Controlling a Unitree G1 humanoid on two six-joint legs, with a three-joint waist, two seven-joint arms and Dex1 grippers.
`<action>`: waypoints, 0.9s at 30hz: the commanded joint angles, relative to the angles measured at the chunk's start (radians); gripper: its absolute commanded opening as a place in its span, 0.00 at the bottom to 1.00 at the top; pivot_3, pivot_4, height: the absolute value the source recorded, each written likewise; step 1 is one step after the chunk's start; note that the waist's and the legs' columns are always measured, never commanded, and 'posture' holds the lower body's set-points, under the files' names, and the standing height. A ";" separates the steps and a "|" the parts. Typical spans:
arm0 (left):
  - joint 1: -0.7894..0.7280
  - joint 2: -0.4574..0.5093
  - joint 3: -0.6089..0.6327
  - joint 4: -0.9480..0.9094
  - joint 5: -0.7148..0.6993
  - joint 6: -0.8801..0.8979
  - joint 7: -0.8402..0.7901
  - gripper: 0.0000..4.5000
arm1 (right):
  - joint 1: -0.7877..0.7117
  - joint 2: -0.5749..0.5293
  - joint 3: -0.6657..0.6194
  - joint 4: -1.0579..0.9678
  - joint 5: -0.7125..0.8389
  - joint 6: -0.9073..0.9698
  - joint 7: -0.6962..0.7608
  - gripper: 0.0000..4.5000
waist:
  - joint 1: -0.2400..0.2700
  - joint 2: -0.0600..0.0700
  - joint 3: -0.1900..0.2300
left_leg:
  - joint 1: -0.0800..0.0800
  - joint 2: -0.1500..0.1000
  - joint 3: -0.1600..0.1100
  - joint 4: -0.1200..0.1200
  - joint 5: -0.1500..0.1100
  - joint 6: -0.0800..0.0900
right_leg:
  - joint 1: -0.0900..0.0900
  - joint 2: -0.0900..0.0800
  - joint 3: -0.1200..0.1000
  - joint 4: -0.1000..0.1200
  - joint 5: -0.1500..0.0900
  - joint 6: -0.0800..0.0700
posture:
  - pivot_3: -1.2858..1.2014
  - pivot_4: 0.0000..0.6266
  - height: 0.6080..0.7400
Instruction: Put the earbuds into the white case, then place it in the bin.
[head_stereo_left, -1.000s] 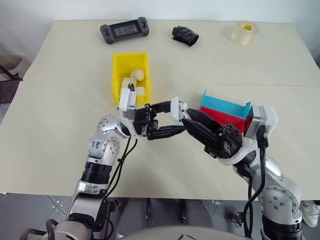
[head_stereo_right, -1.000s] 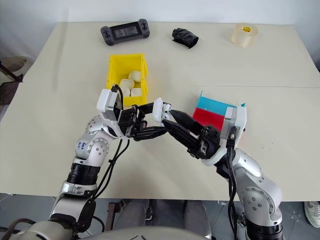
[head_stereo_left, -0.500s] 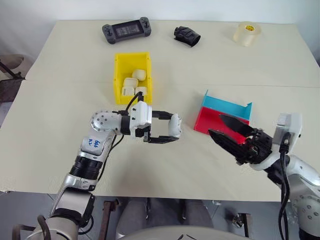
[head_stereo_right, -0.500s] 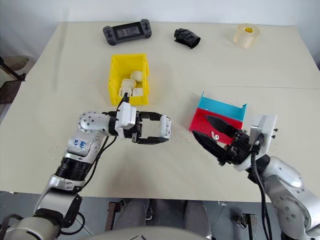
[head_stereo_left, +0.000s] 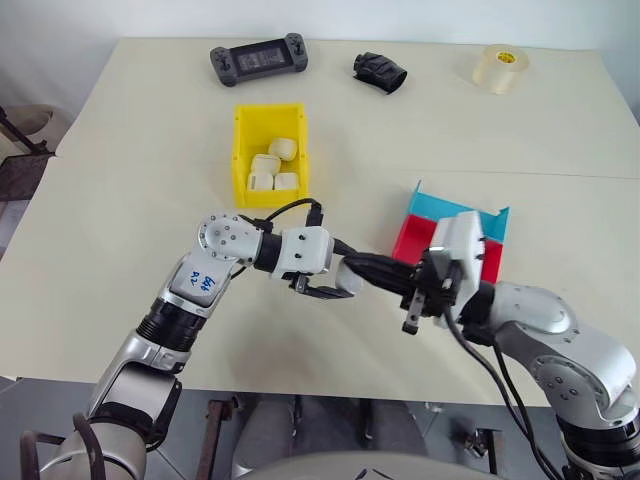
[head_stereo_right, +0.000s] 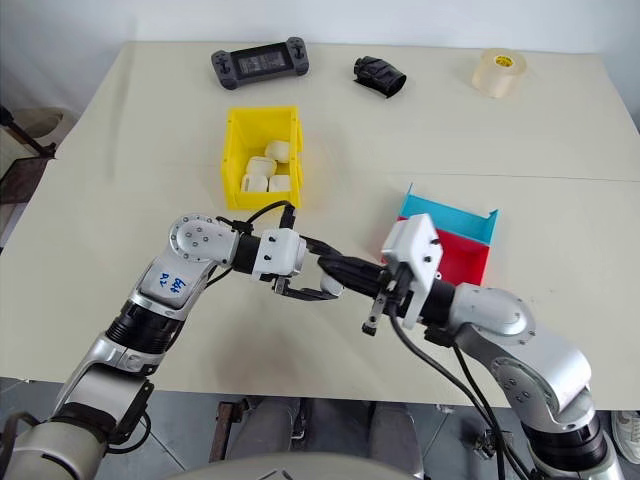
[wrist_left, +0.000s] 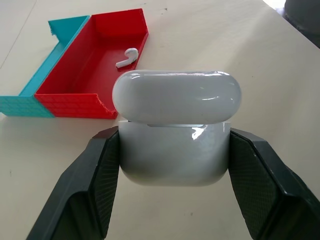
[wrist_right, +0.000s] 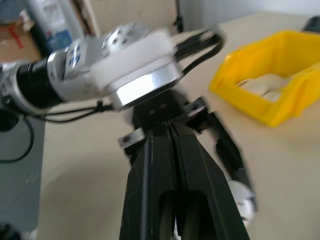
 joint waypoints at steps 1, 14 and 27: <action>-0.005 0.003 0.008 -0.046 -0.011 0.004 0.005 0.62 | -0.031 0.013 0.028 -0.019 -0.013 0.038 -0.030 0.01 | -0.001 0.000 0.000 | 0.000 0.000 0.000 0.000 0.000 0.000 | 0.000 0.000 0.000 0.000 0.000 0.000 | 0.52 0.24 1.00; 0.058 -0.008 0.130 -0.102 -0.151 0.046 0.047 0.62 | 0.229 -0.058 -0.243 0.066 0.012 -0.144 0.230 0.01 | 0.000 -0.001 0.000 | 0.000 0.000 0.000 0.000 0.000 0.000 | 0.000 0.000 0.000 0.000 0.000 0.000 | 0.52 0.24 1.00; 0.075 -0.194 0.426 -0.060 -0.132 0.225 0.688 0.62 | 0.402 0.017 -0.415 0.080 -0.050 -0.313 0.221 0.68 | 0.003 -0.002 0.000 | 0.000 0.000 0.000 0.001 0.000 0.000 | 0.001 0.000 0.000 0.001 0.000 0.000 | 0.52 0.24 1.00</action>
